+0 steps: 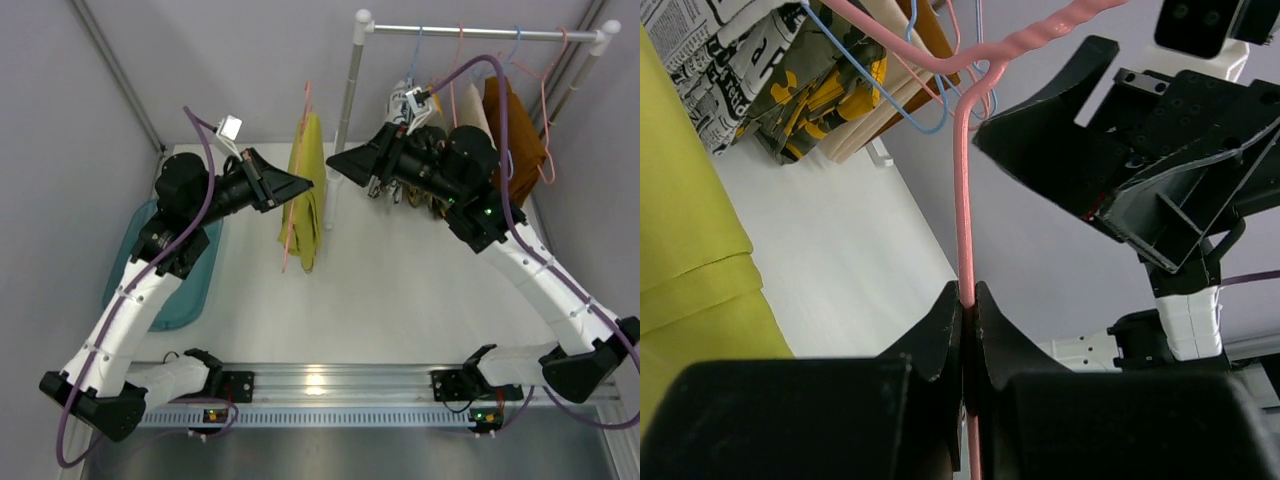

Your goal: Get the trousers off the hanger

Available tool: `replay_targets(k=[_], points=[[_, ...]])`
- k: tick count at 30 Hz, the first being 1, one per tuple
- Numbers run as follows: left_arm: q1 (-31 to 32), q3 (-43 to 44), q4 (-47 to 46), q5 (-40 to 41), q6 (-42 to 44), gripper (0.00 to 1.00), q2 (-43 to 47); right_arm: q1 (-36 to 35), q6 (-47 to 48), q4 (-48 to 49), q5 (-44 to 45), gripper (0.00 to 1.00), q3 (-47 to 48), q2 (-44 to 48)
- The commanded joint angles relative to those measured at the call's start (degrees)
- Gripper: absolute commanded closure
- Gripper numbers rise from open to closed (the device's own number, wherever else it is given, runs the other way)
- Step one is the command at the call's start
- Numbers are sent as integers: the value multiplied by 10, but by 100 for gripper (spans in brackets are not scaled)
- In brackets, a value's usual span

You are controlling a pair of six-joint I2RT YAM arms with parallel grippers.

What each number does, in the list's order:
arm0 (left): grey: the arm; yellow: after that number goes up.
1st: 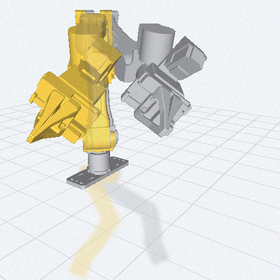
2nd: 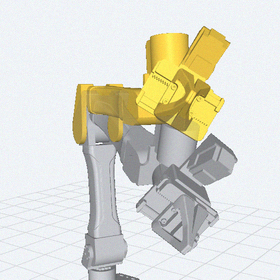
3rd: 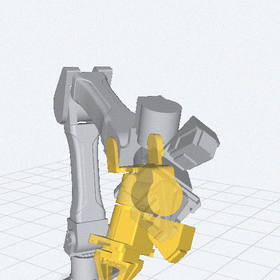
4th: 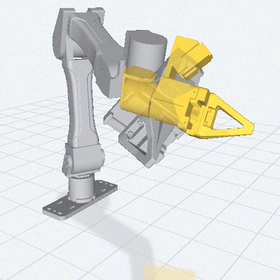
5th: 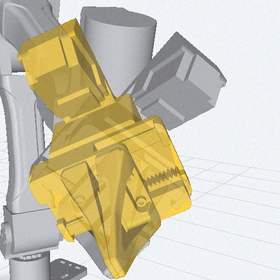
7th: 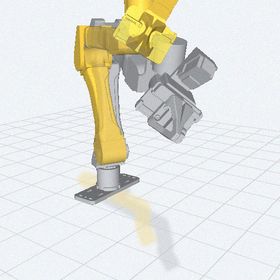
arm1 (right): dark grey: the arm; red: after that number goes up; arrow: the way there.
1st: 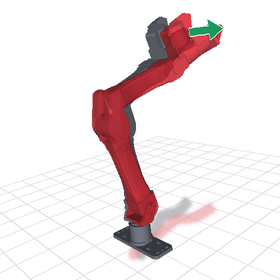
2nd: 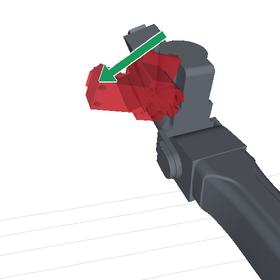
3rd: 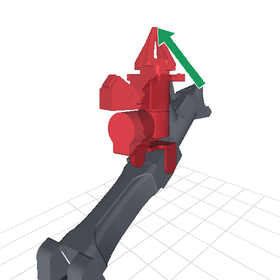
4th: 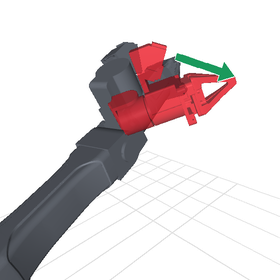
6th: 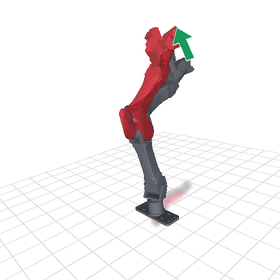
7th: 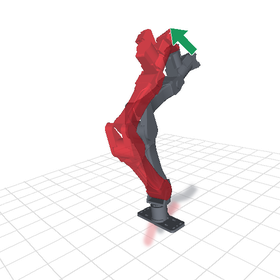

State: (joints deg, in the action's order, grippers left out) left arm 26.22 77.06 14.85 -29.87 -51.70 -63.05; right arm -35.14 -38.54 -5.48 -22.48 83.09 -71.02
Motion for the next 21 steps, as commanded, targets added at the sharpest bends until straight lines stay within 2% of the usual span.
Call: replay_targets(k=[1, 13, 21], points=[[-4, 12, -131, 10, 35, 100, 38, -40, -28, 49, 13, 30, 58, -33], [-4, 5, -160, -1, 12, 100, 39, -101, -64, 64, 22, 34, 168, -157], [-3, 7, -170, -3, 7, 100, 37, -111, -79, 63, 24, 39, 186, -184]])
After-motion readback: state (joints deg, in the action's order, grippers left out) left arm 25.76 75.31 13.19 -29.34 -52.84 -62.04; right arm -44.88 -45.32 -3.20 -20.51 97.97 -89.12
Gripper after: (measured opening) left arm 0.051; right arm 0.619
